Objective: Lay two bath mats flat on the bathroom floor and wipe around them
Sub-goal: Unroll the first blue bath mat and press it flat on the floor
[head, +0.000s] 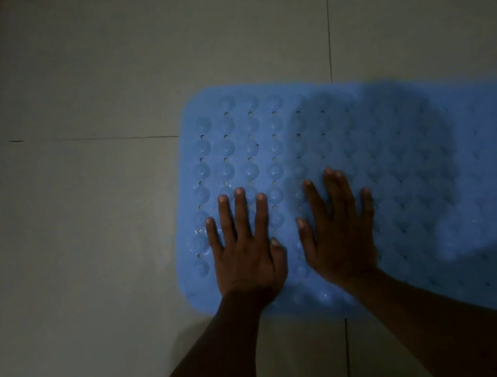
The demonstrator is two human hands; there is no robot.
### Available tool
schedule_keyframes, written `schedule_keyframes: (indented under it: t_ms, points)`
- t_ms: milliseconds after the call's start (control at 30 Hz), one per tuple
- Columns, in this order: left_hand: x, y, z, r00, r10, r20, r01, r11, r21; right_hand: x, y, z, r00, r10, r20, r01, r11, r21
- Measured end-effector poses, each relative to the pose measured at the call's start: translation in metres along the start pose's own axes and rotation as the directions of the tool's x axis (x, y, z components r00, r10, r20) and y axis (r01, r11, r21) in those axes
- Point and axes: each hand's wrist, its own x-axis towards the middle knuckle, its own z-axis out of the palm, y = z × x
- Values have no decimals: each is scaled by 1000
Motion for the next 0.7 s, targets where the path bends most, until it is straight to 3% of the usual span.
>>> schedule_keyframes:
  t_ms: [433, 700]
  points:
    - [-1, -2, 3, 1000, 14, 20, -15, 999, 41, -2, -2, 0, 1000, 10, 6, -10, 999, 39]
    - [2, 30, -35, 971, -117, 210, 105, 992, 66, 6, 37, -41, 981, -100, 169, 57, 969, 241]
